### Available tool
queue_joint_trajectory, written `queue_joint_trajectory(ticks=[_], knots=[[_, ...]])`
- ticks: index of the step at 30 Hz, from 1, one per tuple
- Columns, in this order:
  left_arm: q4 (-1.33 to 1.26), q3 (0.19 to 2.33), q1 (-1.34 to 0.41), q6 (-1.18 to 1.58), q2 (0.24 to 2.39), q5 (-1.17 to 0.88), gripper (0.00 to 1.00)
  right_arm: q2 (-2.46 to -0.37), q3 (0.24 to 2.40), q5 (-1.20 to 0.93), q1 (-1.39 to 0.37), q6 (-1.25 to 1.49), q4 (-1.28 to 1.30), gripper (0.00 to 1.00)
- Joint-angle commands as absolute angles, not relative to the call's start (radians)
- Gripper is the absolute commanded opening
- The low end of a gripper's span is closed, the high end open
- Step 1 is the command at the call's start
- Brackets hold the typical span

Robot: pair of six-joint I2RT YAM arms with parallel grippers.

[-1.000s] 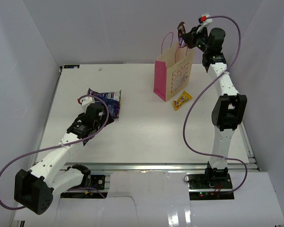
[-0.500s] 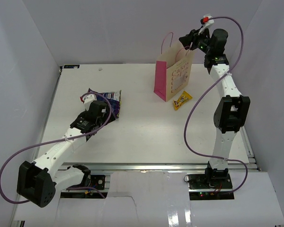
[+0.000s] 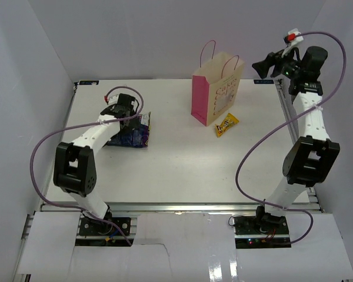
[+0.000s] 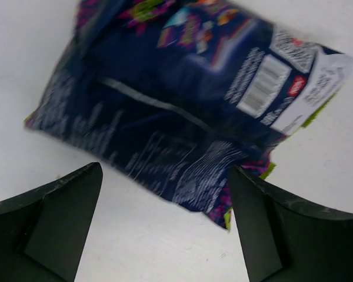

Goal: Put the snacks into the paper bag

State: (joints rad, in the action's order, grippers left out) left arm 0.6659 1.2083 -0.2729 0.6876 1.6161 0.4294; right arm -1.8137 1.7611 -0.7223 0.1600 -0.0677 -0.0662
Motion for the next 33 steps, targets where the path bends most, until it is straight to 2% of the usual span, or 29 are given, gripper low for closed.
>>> queue_joint_trajectory(ticks=[1, 4, 7, 12, 19, 26, 29, 30, 33], knots=[[0.649, 1.373, -0.278, 0.470, 1.718, 0.323, 0.98, -1.682, 1.560, -0.885, 0.196, -0.260, 0.059, 0.81], [0.595, 1.463, -0.279, 0.336, 1.772, 0.156, 0.98, -1.565, 1.413, -0.907, 0.213, -0.368, 0.136, 0.83], [0.589, 1.551, -0.288, 0.324, 1.818, 0.143, 0.98, -1.471, 1.244, -0.910, 0.228, -0.457, 0.172, 0.84], [0.660, 1.652, -0.347, 0.324, 1.942, 0.280, 0.98, -1.395, 1.086, -0.914, 0.264, -0.457, 0.183, 0.84], [0.791, 1.820, -0.436, 0.350, 2.164, 0.547, 0.98, -1.378, 1.042, -0.933, 0.301, -0.433, 0.186, 0.84], [0.821, 1.850, -0.462, 0.330, 2.243, 0.738, 0.94, -1.373, 1.014, -0.945, 0.313, -0.419, 0.183, 0.84], [0.822, 1.832, -0.463, 0.321, 2.273, 0.785, 0.87, -1.368, 1.005, -0.948, 0.316, -0.410, 0.179, 0.84], [0.822, 1.812, -0.463, 0.322, 2.278, 0.790, 0.75, -1.365, 1.003, -0.946, 0.319, -0.408, 0.179, 0.84], [0.807, 1.776, -0.463, 0.328, 2.270, 0.787, 0.53, -1.361, 0.997, -0.948, 0.324, -0.405, 0.179, 0.84]])
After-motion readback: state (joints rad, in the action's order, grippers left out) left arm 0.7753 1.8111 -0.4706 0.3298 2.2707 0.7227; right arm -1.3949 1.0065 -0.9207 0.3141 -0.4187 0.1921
